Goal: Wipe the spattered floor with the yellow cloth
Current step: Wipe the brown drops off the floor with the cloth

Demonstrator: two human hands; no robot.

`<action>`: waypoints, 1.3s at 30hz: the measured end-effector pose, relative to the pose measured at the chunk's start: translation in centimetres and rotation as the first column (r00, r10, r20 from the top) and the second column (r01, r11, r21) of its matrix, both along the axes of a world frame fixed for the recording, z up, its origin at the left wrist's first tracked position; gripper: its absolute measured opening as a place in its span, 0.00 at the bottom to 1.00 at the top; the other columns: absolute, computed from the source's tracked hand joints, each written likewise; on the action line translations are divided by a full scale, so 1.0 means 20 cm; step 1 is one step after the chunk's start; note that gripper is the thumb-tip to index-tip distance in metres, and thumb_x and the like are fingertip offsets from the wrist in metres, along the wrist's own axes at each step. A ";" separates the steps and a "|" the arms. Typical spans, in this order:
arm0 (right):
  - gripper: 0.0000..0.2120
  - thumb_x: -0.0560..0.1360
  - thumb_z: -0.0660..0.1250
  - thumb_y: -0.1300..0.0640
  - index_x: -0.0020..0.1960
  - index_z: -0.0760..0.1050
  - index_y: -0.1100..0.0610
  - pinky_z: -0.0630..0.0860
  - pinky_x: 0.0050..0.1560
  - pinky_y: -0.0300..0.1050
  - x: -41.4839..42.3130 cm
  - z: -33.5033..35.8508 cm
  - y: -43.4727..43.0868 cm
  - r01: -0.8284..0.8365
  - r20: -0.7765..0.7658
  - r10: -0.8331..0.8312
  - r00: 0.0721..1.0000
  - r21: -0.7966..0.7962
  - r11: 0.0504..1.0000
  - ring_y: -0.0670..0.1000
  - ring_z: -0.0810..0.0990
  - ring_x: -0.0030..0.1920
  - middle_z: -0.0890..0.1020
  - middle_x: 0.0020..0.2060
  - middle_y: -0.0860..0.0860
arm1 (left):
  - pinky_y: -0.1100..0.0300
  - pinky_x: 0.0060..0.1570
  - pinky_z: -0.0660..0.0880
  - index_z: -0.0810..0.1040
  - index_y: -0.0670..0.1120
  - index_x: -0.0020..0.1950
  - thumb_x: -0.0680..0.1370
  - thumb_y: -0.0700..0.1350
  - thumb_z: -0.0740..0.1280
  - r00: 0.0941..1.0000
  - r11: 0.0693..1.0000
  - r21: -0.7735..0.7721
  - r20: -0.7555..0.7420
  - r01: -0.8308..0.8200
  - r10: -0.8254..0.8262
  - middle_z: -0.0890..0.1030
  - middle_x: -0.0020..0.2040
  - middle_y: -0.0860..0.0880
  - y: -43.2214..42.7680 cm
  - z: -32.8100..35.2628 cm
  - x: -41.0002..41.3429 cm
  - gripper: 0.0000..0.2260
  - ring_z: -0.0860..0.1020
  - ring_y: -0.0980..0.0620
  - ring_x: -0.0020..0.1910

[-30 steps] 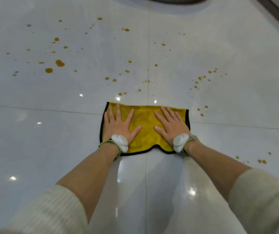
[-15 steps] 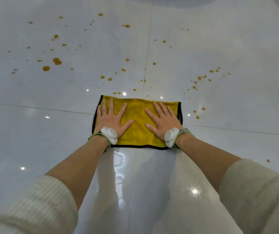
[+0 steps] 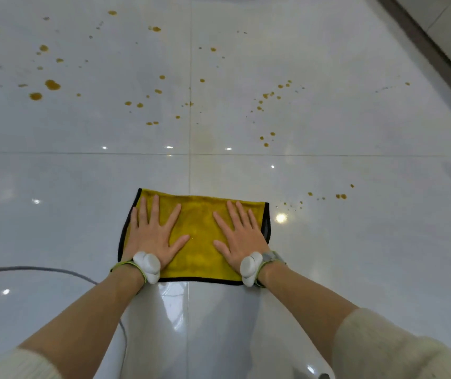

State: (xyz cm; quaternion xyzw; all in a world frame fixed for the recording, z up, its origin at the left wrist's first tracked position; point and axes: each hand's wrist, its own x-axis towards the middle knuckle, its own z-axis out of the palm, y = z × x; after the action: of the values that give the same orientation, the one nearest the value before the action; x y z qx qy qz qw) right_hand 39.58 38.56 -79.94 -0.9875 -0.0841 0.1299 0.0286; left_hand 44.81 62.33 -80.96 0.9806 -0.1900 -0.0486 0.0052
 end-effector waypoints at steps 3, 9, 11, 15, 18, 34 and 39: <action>0.33 0.79 0.44 0.35 0.78 0.42 0.48 0.42 0.76 0.60 -0.25 0.01 -0.07 0.108 -0.009 -0.108 0.994 0.016 0.994 0.60 0.39 0.77 0.42 0.78 0.56 | 0.35 0.72 0.54 0.57 0.55 0.79 0.75 0.72 0.42 0.994 0.994 -0.031 0.006 0.106 -0.106 0.57 0.77 0.34 -0.11 0.01 -0.14 0.36 0.52 0.30 0.76; 0.33 0.78 0.39 0.36 0.78 0.38 0.49 0.39 0.75 0.55 -0.39 0.00 -0.30 0.244 -0.002 -0.244 0.970 -0.048 0.969 0.61 0.39 0.77 0.42 0.78 0.57 | 0.34 0.72 0.52 0.55 0.55 0.79 0.75 0.72 0.41 0.975 0.973 -0.064 0.006 0.221 -0.221 0.55 0.77 0.34 -0.38 0.01 -0.18 0.36 0.50 0.29 0.76; 0.33 0.79 0.44 0.37 0.79 0.43 0.51 0.41 0.75 0.55 -0.31 0.00 -0.42 0.278 0.025 -0.277 0.961 -0.037 0.960 0.61 0.42 0.77 0.45 0.78 0.58 | 0.34 0.73 0.47 0.47 0.57 0.79 0.74 0.73 0.37 0.977 0.977 -0.043 -0.010 0.211 -0.212 0.50 0.78 0.34 -0.50 0.00 -0.13 0.37 0.45 0.30 0.76; 0.34 0.77 0.43 0.36 0.79 0.49 0.51 0.46 0.76 0.56 -0.05 -0.02 -0.67 0.331 0.081 -0.328 0.941 -0.025 0.943 0.61 0.46 0.77 0.49 0.78 0.58 | 0.36 0.73 0.41 0.41 0.58 0.78 0.72 0.73 0.34 0.991 0.992 -0.015 -0.027 0.127 -0.128 0.44 0.79 0.36 -0.78 -0.01 0.08 0.37 0.41 0.31 0.76; 0.32 0.79 0.46 0.36 0.78 0.46 0.48 0.44 0.76 0.54 0.23 -0.05 -0.82 0.357 0.082 -0.355 0.931 -0.009 0.934 0.58 0.45 0.78 0.48 0.78 0.54 | 0.37 0.73 0.40 0.42 0.58 0.79 0.72 0.73 0.36 0.997 0.997 -0.034 -0.038 0.072 -0.073 0.43 0.79 0.37 -0.93 0.00 0.28 0.37 0.40 0.32 0.76; 0.35 0.76 0.37 0.32 0.79 0.42 0.49 0.39 0.75 0.51 -0.41 0.00 -0.70 0.406 0.052 -0.406 0.913 0.007 0.914 0.56 0.39 0.78 0.43 0.78 0.54 | 0.38 0.75 0.42 0.37 0.57 0.78 0.71 0.74 0.32 0.937 0.938 0.016 -0.032 0.347 -0.347 0.42 0.79 0.37 -0.87 0.01 -0.03 0.38 0.39 0.33 0.76; 0.31 0.81 0.44 0.39 0.79 0.42 0.51 0.38 0.75 0.50 -0.48 -0.02 -0.78 0.435 0.059 -0.434 0.899 0.002 0.901 0.57 0.40 0.78 0.44 0.78 0.54 | 0.37 0.74 0.42 0.35 0.58 0.77 0.71 0.73 0.33 0.921 0.922 -0.004 -0.032 0.387 -0.387 0.43 0.79 0.37 -1.01 0.00 -0.10 0.37 0.39 0.31 0.76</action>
State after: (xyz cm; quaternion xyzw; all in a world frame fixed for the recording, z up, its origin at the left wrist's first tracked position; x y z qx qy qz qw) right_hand 29.89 23.03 -80.37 -0.9849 0.1380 0.0923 0.0488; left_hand 42.73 42.21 -80.88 0.9228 -0.3798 -0.0646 -0.0025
